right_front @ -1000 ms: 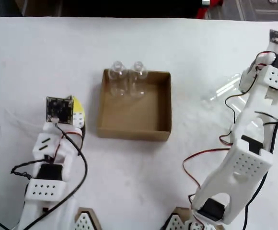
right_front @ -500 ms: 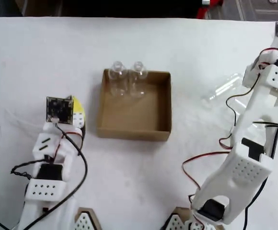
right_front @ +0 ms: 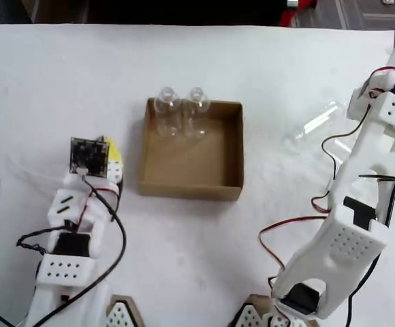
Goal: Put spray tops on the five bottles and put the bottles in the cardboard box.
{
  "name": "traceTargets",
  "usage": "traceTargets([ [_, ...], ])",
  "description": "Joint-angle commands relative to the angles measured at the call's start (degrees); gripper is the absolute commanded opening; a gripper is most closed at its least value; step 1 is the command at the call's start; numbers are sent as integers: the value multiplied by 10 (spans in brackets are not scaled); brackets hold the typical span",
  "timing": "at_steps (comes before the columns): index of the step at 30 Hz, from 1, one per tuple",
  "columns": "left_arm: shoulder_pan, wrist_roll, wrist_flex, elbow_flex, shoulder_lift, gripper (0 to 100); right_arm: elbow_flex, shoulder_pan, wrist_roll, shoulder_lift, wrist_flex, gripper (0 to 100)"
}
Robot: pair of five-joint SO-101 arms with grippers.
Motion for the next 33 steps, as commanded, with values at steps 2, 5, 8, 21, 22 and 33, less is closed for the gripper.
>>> traceTargets([
  [2,20,-11,-17,-2,-7,24,-52,10,6,-58,-7,16],
  [5,17,-11,-16,-2,-7,24,-56,10,6,-67,-1,16],
  [8,17,-11,-15,-2,-7,24,-55,18,6,-68,-2,17],
  [21,17,-11,-14,-2,-7,24,-57,117,78,69,-214,19],
  [22,17,-11,-14,-2,-7,24,-57,119,91,87,-232,19],
  [33,20,-11,-13,-2,-7,24,-58,96,111,174,-287,297],
])
